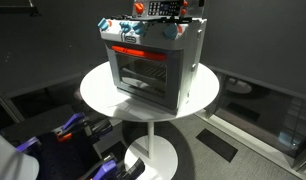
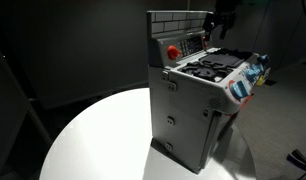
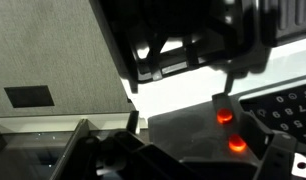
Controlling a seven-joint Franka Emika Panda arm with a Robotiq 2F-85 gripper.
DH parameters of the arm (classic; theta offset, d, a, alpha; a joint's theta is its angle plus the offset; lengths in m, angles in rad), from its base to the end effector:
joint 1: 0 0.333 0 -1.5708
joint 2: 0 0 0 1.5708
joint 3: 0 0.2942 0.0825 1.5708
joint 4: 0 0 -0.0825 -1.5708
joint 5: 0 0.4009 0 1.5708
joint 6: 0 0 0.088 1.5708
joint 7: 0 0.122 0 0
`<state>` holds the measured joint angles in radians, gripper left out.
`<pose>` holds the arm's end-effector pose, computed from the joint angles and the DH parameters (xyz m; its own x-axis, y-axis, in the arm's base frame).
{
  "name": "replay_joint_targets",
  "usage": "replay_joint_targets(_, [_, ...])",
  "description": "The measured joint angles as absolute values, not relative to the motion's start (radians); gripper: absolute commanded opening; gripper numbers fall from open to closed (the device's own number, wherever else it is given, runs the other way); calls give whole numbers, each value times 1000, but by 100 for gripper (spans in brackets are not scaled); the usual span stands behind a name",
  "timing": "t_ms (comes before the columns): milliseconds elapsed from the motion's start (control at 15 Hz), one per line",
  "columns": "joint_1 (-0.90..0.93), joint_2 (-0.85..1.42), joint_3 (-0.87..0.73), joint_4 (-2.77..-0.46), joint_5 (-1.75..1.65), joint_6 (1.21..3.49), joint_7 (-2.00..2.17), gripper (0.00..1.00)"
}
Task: Push the top orange button on the right side of the stove
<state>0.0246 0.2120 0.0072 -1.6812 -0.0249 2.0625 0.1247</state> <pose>0.6560 0.0189 0.4491 0.9821 -0.0819 0.1698 -0.0833 -0.9965 0.0010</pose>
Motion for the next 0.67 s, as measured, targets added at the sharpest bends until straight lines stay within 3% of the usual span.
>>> replay_joint_targets(667, [31, 243, 7, -1633, -48, 2031, 126, 100])
